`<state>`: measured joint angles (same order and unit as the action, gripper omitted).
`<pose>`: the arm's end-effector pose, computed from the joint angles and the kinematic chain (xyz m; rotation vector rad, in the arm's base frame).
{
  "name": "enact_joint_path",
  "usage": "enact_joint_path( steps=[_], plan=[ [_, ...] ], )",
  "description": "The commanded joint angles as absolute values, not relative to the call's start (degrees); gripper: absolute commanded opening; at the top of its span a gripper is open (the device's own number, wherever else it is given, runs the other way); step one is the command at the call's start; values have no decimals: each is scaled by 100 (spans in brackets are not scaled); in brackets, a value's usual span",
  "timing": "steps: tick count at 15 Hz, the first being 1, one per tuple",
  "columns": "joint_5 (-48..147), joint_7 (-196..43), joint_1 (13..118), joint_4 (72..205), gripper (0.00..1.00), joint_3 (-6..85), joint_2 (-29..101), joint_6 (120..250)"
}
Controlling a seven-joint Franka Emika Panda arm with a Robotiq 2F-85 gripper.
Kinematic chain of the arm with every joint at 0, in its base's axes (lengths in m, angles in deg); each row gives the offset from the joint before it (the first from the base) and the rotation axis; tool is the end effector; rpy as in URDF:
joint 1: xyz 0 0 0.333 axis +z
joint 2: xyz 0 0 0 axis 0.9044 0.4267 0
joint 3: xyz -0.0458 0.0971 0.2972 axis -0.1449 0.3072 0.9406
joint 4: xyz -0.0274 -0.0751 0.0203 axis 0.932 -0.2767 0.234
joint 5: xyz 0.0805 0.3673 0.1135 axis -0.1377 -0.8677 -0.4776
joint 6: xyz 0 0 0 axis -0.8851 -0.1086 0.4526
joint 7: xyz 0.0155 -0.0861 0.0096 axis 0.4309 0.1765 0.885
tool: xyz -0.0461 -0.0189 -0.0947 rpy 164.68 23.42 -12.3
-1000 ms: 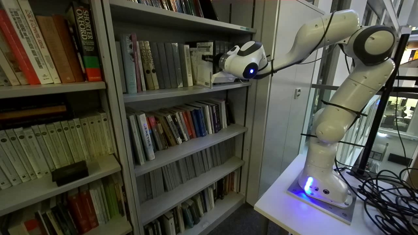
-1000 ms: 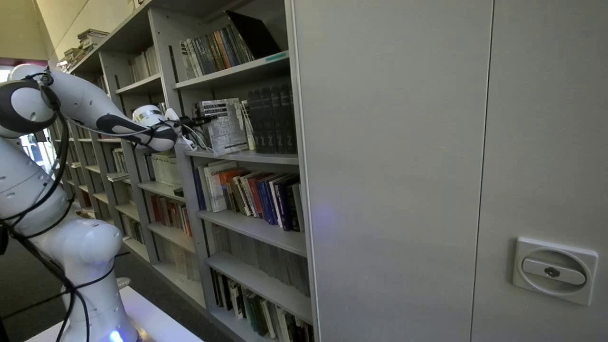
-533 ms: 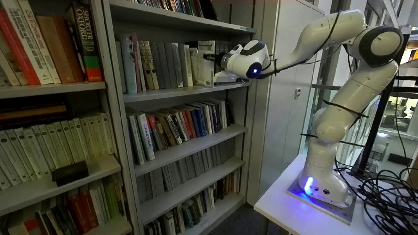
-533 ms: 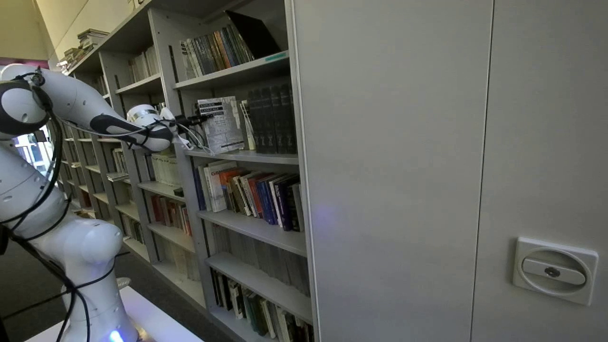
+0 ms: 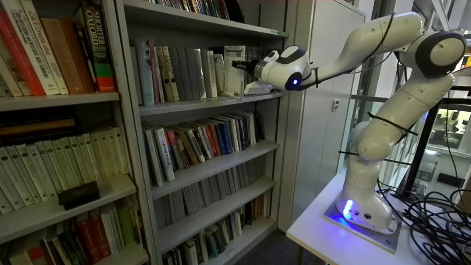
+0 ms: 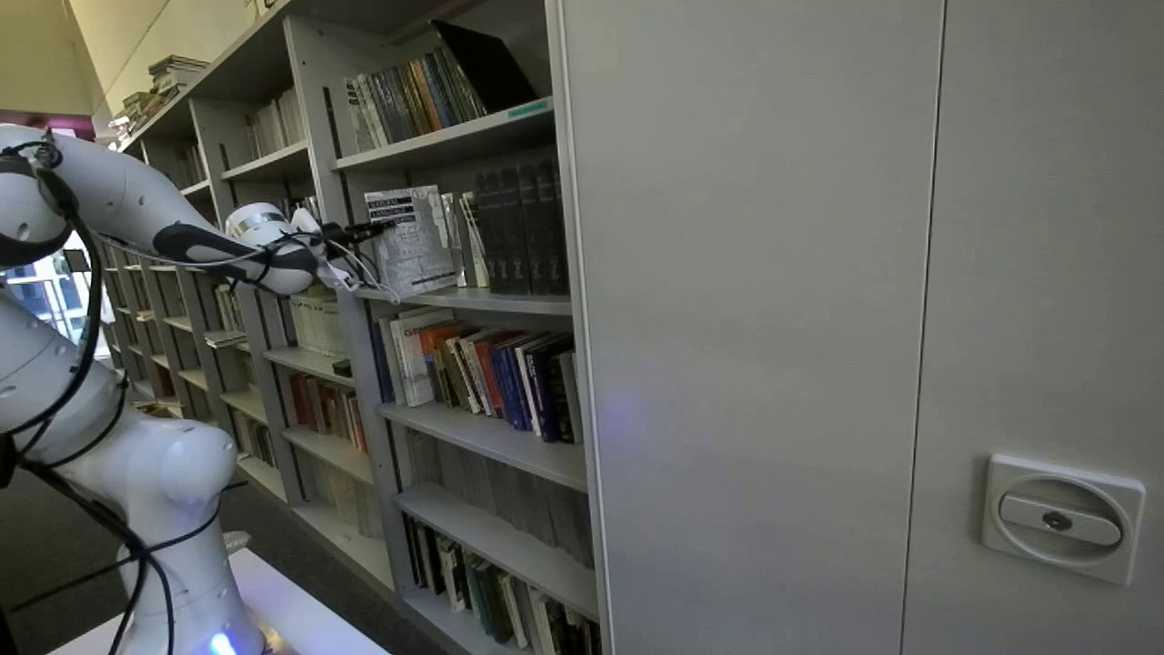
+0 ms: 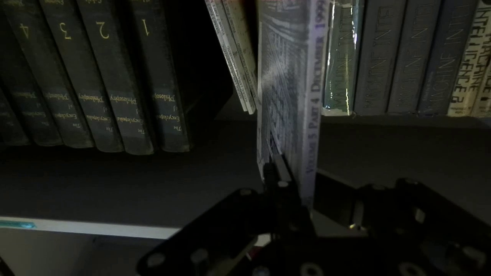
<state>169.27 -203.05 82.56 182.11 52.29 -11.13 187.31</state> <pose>0.3890 0.1979 0.5913 1.9060 -0.1997 2.3612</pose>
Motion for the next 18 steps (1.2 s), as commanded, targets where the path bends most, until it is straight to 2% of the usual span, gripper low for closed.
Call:
enact_joint_path(
  steps=[1,18],
  plan=[
    [16948,-20382,8465,18538,2,5177,-1550,18540],
    [16779,-20279,8881,18827,2,5272,-1952,18468]
  ],
)
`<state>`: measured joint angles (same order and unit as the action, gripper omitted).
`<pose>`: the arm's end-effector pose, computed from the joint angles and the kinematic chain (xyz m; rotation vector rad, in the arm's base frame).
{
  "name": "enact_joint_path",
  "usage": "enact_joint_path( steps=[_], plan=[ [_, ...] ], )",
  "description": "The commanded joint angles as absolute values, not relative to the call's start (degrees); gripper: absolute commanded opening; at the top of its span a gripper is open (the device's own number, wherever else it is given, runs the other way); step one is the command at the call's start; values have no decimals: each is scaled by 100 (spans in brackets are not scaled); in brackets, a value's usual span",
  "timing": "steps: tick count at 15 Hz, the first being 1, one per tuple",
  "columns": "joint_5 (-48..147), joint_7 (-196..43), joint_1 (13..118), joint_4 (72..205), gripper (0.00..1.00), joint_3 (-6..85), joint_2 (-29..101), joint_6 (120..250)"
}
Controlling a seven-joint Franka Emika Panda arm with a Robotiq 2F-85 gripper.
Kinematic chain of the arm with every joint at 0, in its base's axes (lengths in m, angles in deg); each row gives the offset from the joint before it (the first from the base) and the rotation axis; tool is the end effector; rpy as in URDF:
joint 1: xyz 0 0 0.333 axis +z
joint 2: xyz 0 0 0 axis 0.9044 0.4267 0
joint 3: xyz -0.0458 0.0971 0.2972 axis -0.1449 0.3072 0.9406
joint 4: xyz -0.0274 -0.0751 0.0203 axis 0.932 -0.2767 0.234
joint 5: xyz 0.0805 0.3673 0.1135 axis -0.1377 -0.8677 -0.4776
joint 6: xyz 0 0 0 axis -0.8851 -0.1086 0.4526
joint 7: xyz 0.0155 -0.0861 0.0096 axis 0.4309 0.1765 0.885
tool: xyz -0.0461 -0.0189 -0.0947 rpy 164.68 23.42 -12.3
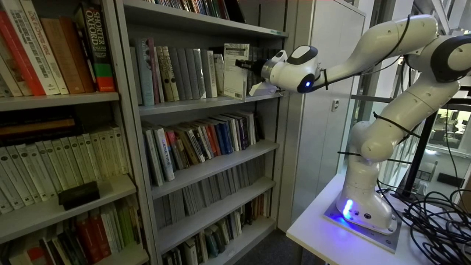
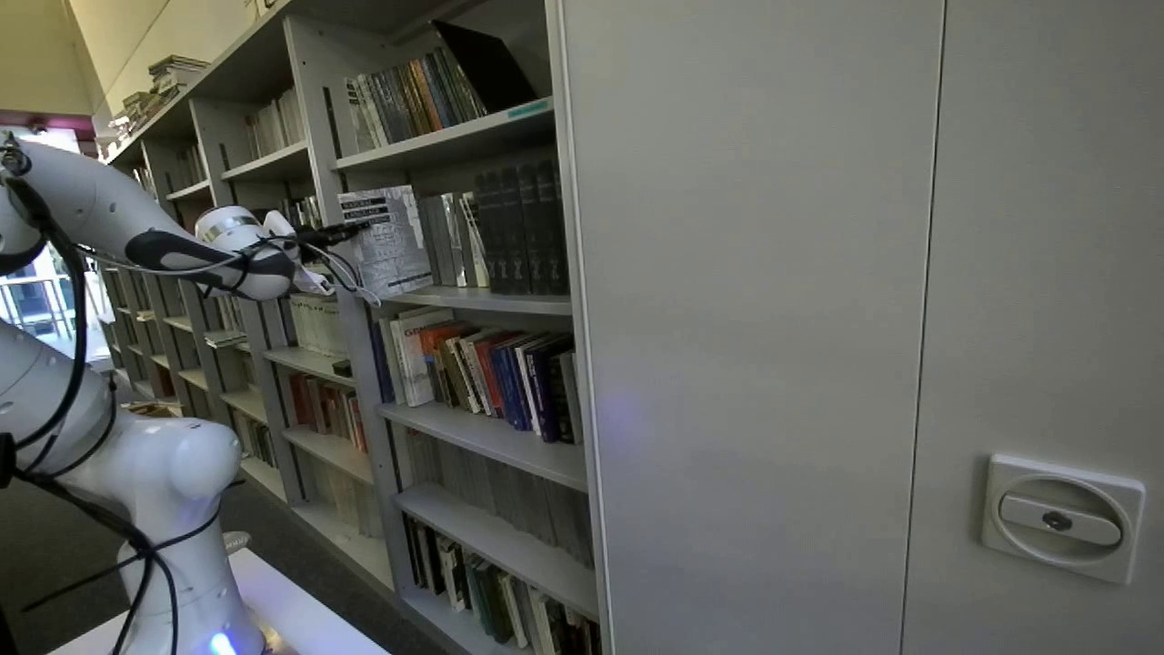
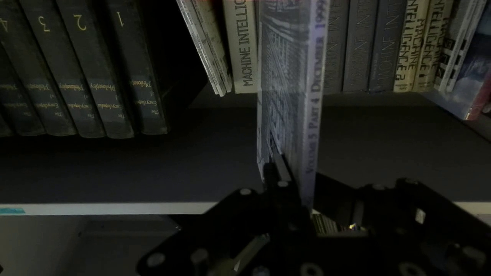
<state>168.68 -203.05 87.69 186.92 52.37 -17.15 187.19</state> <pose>0.3428 0.2163 0.5909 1.9266 -0.1357 2.4349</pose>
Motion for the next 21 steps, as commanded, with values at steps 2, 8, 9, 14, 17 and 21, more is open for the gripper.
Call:
enact_joint_path(
  steps=[2,8,9,14,17,21],
  plan=[
    [16756,-20272,8910,18837,2,5285,-1968,18466],
    [16702,-20270,8929,18833,2,5334,-1973,18452],
    [16694,-20266,8936,18829,2,5345,-1969,18443],
    [16568,-20257,9003,18798,2,5439,-1937,18371],
    [16468,-20249,9046,18761,2,5531,-1893,18281],
    [16367,-20247,9083,18706,2,5690,-1809,18143]
  ],
)
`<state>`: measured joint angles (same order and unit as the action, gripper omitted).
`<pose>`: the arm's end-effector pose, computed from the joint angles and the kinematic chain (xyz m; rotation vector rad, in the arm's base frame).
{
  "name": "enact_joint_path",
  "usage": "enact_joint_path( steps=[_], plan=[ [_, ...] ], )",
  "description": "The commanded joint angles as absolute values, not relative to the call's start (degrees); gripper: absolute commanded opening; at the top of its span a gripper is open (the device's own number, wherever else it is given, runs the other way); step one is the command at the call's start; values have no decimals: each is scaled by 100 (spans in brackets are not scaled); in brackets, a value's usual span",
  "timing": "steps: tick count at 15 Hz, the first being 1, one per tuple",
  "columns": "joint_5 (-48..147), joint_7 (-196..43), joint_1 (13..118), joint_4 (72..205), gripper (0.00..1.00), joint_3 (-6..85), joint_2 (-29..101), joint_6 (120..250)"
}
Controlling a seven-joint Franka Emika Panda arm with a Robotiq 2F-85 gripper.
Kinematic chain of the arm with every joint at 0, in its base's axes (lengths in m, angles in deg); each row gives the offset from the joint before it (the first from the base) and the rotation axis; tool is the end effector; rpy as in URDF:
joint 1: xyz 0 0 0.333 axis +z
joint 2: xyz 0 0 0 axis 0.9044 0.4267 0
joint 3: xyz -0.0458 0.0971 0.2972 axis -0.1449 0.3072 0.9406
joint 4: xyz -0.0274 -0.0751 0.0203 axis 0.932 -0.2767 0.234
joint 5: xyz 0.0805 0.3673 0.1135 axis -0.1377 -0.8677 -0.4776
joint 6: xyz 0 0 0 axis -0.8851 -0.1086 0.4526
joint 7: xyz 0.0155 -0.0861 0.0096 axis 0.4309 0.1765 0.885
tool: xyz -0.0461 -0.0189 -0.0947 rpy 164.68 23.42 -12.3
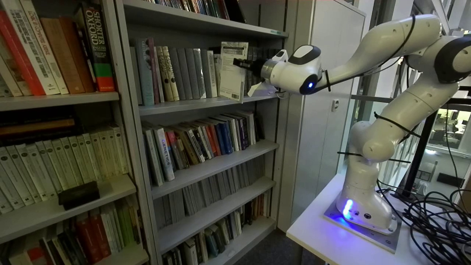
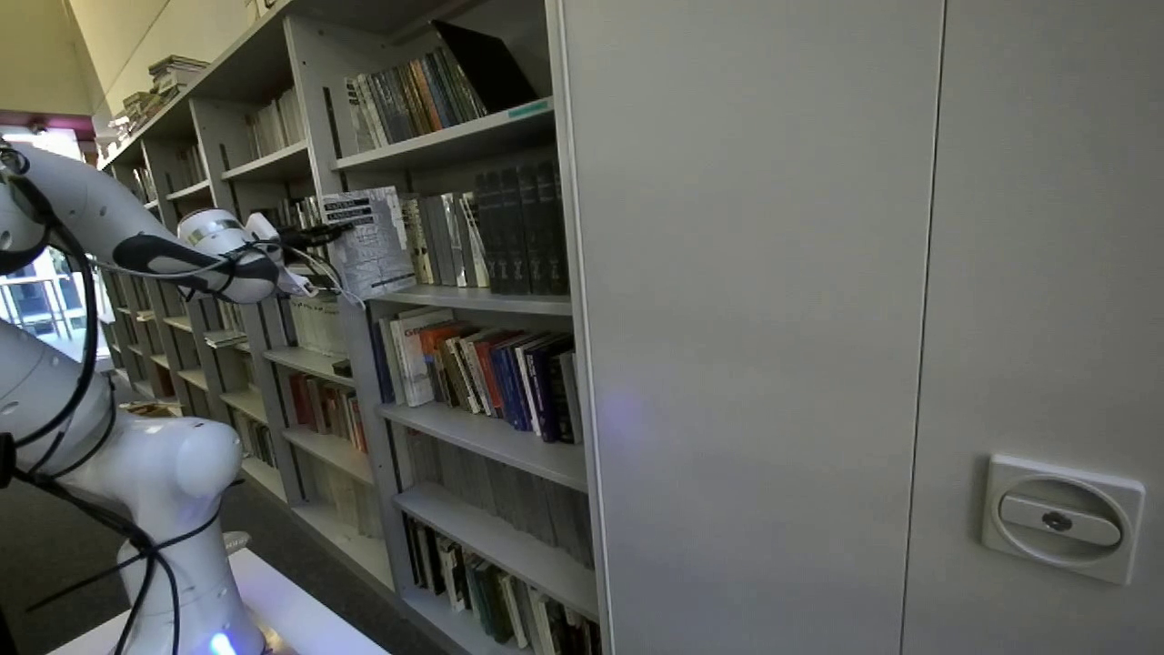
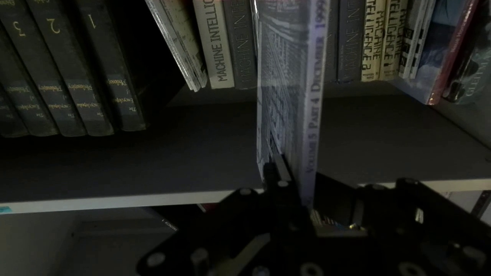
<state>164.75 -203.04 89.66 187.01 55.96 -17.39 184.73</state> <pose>0.3211 0.2483 0.5917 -1.9302 0.1397 -2.4604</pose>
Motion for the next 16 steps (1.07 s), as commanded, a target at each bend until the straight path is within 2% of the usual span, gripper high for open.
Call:
enact_joint_path(
  steps=[1,16],
  plan=[
    [16358,-20243,9093,18688,2,5719,-1790,18130],
    [16094,-20192,9095,18176,2,6128,-939,17129]
  ],
)
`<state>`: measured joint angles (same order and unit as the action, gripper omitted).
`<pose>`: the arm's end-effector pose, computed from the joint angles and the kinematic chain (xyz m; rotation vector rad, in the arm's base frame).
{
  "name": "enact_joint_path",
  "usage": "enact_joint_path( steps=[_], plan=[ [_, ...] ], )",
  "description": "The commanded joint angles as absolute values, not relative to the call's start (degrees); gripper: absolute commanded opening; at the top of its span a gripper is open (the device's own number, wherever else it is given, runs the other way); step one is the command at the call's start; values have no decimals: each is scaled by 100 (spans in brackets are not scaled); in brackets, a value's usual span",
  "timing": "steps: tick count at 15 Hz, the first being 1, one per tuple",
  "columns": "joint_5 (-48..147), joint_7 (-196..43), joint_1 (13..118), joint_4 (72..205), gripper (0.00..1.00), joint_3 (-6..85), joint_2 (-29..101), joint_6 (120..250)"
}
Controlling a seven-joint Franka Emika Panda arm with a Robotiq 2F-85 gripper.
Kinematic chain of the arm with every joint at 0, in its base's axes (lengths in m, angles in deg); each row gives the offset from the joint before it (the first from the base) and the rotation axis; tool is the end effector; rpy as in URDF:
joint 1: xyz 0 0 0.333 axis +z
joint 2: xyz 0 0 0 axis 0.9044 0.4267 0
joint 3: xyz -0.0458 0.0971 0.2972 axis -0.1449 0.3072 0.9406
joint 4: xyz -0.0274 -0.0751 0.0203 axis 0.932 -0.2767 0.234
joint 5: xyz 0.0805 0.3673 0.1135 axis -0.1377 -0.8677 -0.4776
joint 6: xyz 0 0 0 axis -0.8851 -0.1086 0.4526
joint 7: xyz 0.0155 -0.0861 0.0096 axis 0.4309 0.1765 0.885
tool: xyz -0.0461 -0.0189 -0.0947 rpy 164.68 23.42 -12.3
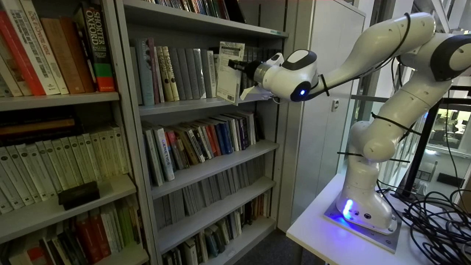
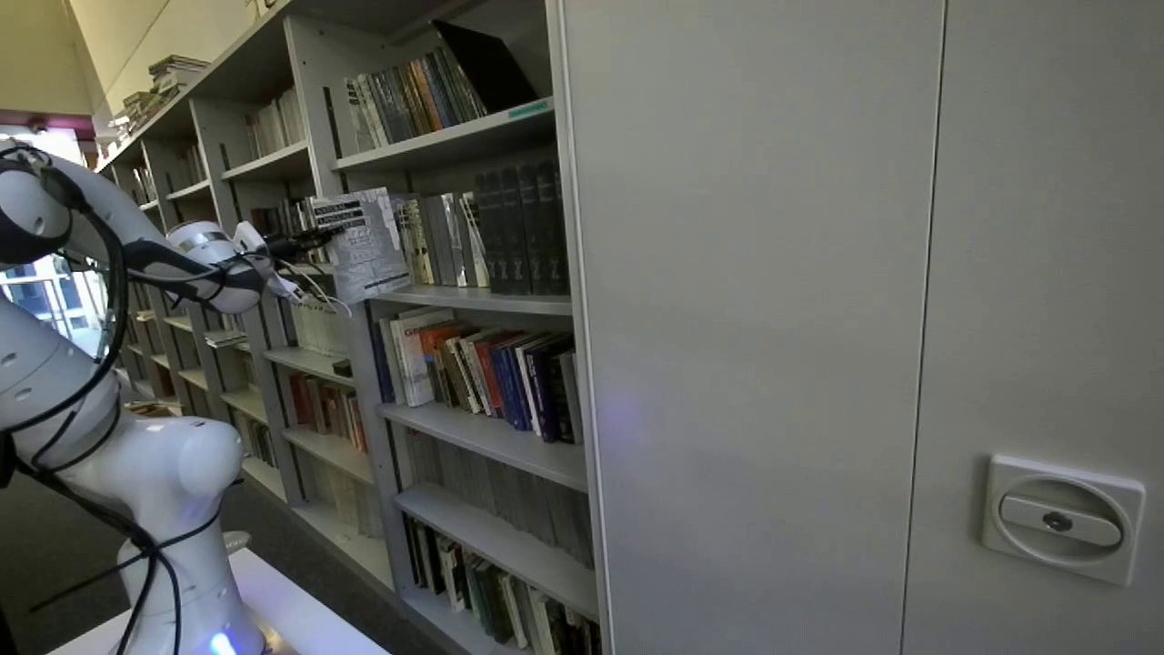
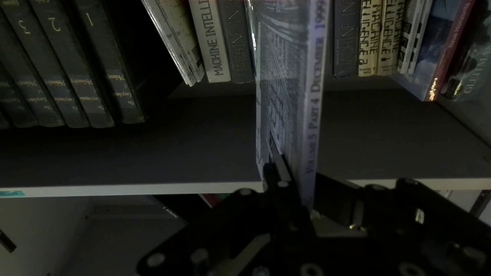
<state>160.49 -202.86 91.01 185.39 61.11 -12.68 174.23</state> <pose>0.3196 0.2846 0.5814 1.8681 -0.2216 2.4827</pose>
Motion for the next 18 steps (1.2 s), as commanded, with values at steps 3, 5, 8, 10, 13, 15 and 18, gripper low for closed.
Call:
enact_joint_path(
  steps=[3,5,8,10,13,15,18],
  plan=[
    [16113,-20180,9071,17951,2,6134,-664,17062],
    [16148,-20171,9041,17754,2,6119,-459,17075],
    [16195,-20160,8983,17497,2,6112,-187,17120],
    [16213,-20156,8931,17354,2,6105,-49,17137],
    [16319,-20217,8883,17156,2,6067,119,17293],
    [16421,-20214,8870,17058,2,6037,186,17451],
    [16528,-20211,8848,16945,2,6026,281,17543]
  ],
)
